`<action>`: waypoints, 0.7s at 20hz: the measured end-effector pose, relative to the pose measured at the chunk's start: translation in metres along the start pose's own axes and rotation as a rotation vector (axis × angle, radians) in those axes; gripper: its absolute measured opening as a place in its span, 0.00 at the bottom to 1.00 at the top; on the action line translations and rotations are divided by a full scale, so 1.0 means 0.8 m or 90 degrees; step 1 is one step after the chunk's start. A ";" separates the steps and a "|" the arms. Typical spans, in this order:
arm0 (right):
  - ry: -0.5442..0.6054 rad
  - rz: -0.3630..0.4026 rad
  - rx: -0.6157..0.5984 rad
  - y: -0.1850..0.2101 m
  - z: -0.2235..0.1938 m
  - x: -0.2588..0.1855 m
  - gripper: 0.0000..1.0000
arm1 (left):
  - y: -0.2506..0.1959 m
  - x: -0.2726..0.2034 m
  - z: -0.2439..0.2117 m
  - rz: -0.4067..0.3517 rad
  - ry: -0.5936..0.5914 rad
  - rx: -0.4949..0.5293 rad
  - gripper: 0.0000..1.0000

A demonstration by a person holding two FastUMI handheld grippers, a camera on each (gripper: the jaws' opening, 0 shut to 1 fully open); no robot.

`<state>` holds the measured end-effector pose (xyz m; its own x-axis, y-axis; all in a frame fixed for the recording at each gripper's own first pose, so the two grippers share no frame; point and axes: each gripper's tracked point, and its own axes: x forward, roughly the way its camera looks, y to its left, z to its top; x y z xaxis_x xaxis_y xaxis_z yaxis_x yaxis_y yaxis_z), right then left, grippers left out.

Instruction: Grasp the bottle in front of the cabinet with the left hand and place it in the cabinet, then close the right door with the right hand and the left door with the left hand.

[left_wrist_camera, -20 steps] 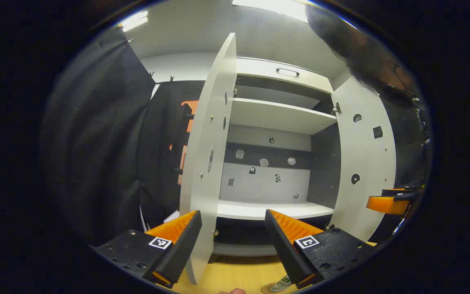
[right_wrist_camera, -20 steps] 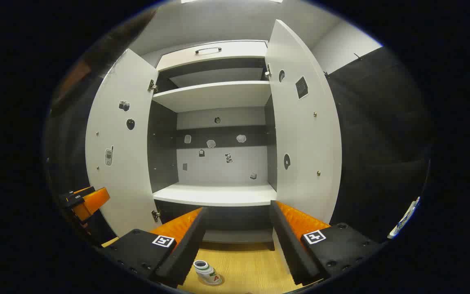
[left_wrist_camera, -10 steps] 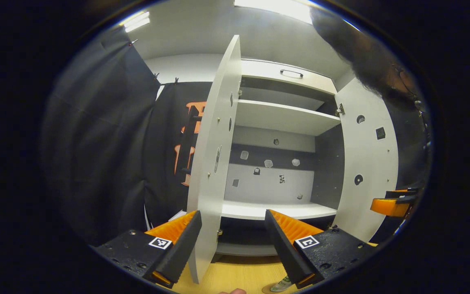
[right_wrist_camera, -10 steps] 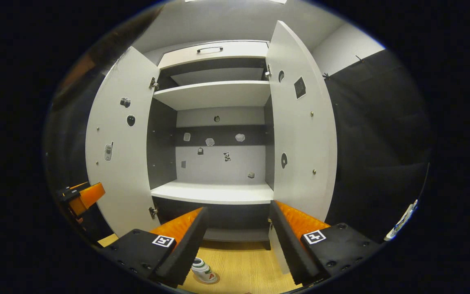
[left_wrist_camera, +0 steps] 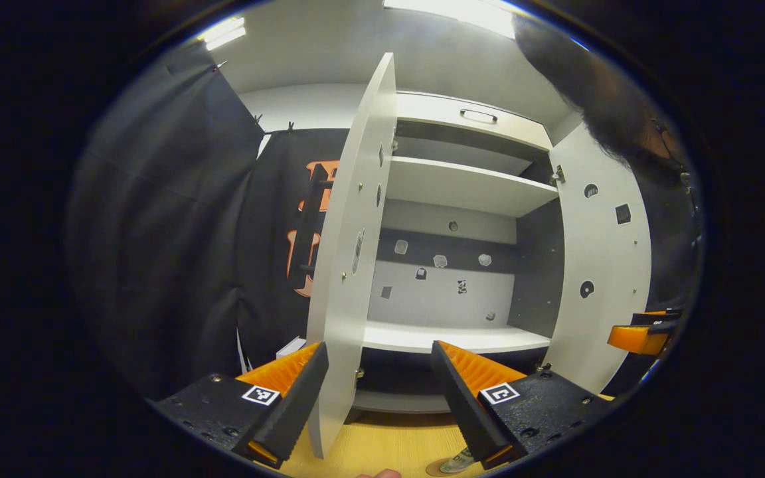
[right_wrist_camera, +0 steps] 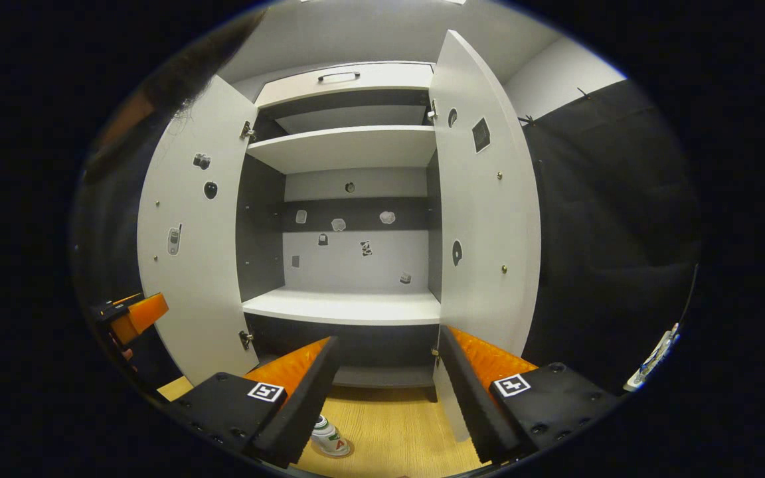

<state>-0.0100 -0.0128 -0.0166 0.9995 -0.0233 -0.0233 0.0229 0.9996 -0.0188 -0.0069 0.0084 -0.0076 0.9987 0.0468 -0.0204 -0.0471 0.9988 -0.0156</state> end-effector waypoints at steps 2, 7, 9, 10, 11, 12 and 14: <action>-0.003 -0.001 -0.001 -0.003 0.001 0.000 0.99 | -0.010 0.006 0.003 -0.015 0.001 -0.019 0.94; -0.013 0.002 0.002 -0.008 0.007 0.000 0.98 | -0.072 0.035 -0.012 -0.077 -0.009 -0.047 0.94; -0.009 -0.004 0.007 -0.015 0.006 0.000 0.99 | -0.102 0.046 -0.047 -0.096 0.008 -0.055 0.94; -0.010 -0.006 0.010 -0.018 0.007 -0.002 0.98 | -0.117 0.048 -0.071 -0.107 0.025 -0.060 0.95; -0.011 -0.006 0.011 -0.021 0.008 -0.003 0.98 | -0.134 0.048 -0.098 -0.119 0.044 -0.070 0.95; -0.013 -0.007 0.009 -0.024 0.008 -0.006 0.98 | -0.149 0.048 -0.122 -0.128 0.059 -0.082 0.95; -0.017 -0.014 -0.003 -0.033 0.011 -0.010 0.98 | -0.166 0.041 -0.161 -0.136 0.073 -0.084 0.95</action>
<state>-0.0186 -0.0385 -0.0071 0.9990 -0.0449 0.0046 0.0450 0.9987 -0.0237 0.0299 -0.1249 -0.1352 0.9779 -0.1739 -0.1161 0.1540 0.9746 -0.1624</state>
